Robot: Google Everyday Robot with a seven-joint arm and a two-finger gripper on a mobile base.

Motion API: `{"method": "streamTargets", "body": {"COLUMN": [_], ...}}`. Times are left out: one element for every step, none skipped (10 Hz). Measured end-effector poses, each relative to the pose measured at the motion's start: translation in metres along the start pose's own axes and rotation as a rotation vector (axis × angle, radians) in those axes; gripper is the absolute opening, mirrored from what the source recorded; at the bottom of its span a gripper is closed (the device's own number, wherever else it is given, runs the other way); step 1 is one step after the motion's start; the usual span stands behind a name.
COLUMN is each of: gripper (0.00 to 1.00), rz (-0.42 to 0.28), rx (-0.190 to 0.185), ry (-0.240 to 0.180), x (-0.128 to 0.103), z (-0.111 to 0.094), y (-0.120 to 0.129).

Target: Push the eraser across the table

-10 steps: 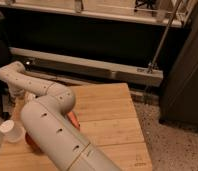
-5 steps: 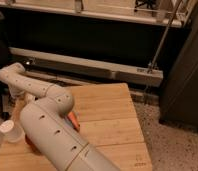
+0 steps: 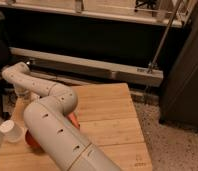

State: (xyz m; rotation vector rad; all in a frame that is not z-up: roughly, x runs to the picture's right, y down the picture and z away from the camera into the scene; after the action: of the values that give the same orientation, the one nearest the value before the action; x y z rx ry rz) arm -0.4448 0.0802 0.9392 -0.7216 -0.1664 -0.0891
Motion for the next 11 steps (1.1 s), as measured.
{"method": "streamTargets", "body": {"gripper": [0.0, 0.0, 0.0, 0.0, 0.0, 0.0, 0.0, 0.0, 0.0, 0.0, 0.0], "rz": [0.014, 0.021, 0.03, 0.037, 0.043, 0.053, 0.063, 0.067, 0.075, 0.083, 0.091], "rx": [0.003, 0.003, 0.002, -0.001, -0.003, -0.008, -0.013, -0.016, -0.021, -0.024, -0.026], "ry": [0.01, 0.016, 0.023, 0.03, 0.033, 0.036, 0.038, 0.041, 0.049, 0.056, 0.063], "x": [0.008, 0.013, 0.02, 0.025, 0.029, 0.035, 0.042, 0.047, 0.057, 0.065, 0.073], "z": [-0.001, -0.002, -0.002, -0.002, -0.001, -0.001, 0.0, 0.0, 0.001, 0.001, 0.0], "y": [-0.003, -0.003, -0.004, -0.004, -0.004, -0.003, -0.003, -0.002, -0.002, -0.001, -0.001]}}
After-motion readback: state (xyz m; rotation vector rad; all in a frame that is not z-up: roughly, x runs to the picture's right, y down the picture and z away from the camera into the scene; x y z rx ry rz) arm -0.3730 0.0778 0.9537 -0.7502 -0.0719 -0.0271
